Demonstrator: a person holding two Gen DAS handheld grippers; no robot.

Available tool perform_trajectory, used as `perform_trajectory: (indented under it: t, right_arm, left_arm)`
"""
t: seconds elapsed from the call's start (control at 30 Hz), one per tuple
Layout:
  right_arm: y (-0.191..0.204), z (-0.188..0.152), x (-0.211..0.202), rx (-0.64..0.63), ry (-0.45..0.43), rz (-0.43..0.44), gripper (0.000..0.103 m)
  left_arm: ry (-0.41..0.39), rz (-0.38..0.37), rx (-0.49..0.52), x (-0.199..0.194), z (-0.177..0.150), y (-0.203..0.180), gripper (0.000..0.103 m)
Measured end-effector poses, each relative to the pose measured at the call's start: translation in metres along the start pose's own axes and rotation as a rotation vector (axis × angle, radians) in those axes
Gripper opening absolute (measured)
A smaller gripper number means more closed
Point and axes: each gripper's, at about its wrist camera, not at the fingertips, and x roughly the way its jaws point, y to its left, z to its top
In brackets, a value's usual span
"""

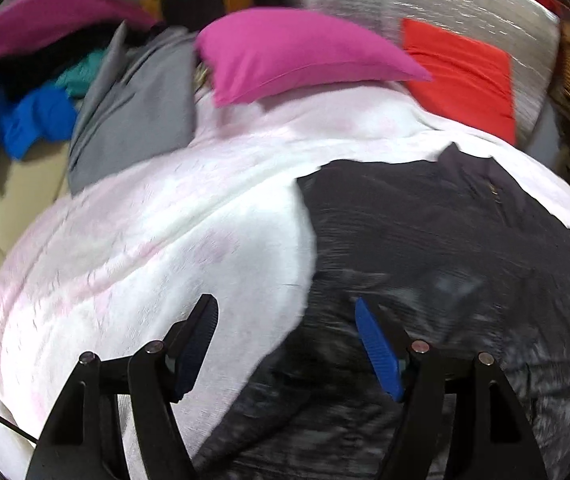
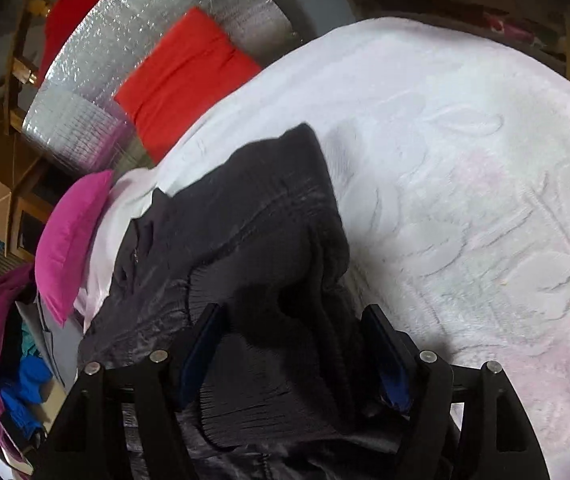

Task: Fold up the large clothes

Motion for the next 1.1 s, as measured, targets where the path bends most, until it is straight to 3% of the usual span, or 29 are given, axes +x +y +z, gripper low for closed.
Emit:
perform_trajectory:
  t: [0.1,0.17,0.23,0.27,0.4,0.5,0.67,0.73,0.83,0.93,1.0,1.1]
  right_arm:
    - [0.002,-0.004,0.004,-0.033,-0.007,-0.007,0.066]
    - [0.007,-0.007,0.005,-0.065,-0.013,-0.030,0.053]
    - [0.012,-0.008,-0.001,-0.086,-0.037,-0.041,0.042]
    - [0.015,-0.008,-0.004,-0.092,-0.051,-0.042,0.038]
    - [0.025,-0.007,-0.014,-0.123,-0.104,-0.028,0.037]
    - [0.019,-0.007,0.007,-0.102,-0.024,-0.074,0.037]
    - [0.013,-0.003,-0.002,-0.056,-0.016,-0.032,0.042]
    - [0.014,-0.001,-0.015,-0.057,-0.038,-0.042,0.043]
    - [0.014,-0.001,-0.047,-0.067,-0.140,-0.035,0.046]
    - [0.016,-0.005,-0.073,-0.063,-0.196,0.066,0.051]
    - [0.021,-0.012,-0.081,-0.072,-0.180,0.157,0.051]
    - [0.039,-0.027,-0.078,-0.141,-0.139,0.191,0.051]
  left_arm:
    - [0.096,-0.045,-0.021,0.024,-0.003,0.010,0.073]
    - [0.112,-0.074,-0.055,0.030,-0.004,0.014,0.073]
    - [0.099,-0.104,-0.067,0.026,-0.002,0.015,0.061]
    - [0.093,-0.122,-0.066,0.024,-0.001,0.015,0.051]
    - [0.099,-0.102,-0.048,0.029,-0.001,0.010,0.051]
    - [0.123,-0.089,-0.053,0.035,-0.003,0.007,0.060]
    - [0.108,-0.094,-0.079,0.026,-0.001,0.015,0.060]
    - [0.081,-0.074,-0.062,0.018,0.000,0.015,0.060]
    - [0.041,-0.061,-0.039,0.004,-0.001,0.014,0.060]
    - [0.017,-0.090,-0.043,-0.011,-0.005,0.016,0.061]
    - [0.000,-0.121,-0.040,-0.021,-0.008,0.015,0.064]
    - [-0.014,-0.120,-0.015,-0.027,-0.013,0.007,0.068]
